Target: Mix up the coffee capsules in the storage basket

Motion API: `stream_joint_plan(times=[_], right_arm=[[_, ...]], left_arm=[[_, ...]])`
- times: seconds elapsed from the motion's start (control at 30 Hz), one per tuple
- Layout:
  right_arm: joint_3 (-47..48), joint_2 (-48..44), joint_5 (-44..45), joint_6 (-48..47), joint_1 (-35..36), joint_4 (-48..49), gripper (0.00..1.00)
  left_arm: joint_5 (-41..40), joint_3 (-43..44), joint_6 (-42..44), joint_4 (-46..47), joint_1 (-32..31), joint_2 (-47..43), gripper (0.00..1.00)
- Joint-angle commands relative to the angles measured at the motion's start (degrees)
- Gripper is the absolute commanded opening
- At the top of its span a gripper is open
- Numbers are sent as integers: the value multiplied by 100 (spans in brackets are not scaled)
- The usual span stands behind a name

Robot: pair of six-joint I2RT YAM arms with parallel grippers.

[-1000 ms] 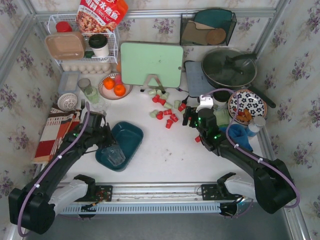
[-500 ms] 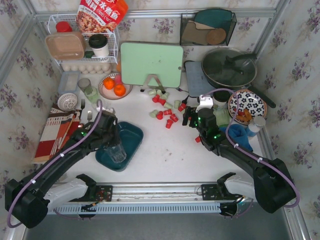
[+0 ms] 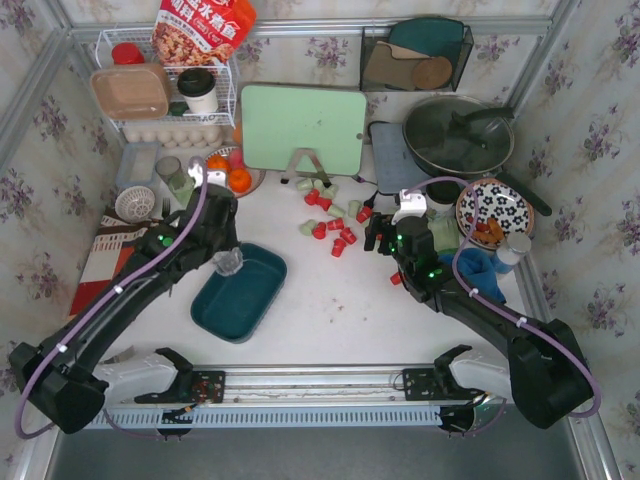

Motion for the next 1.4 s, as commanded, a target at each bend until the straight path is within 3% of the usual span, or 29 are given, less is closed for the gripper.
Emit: stream_joint_plan(times=[0.0,0.53,0.73,1.37], right_arm=[[7,1,34,34,7,213,82],[-135,52,401,-15,4,439,82],[-136,115,504,-25,5,443,82],[-102,212,514,51,3,407,83]], left_arm=[[-365,375,739,727,18,319,0],[386,1848,2364,2649,118,2784,0],[839,2495,2566,2809,146,3545,0],[922,2808,2936,3456,333,4947,0]])
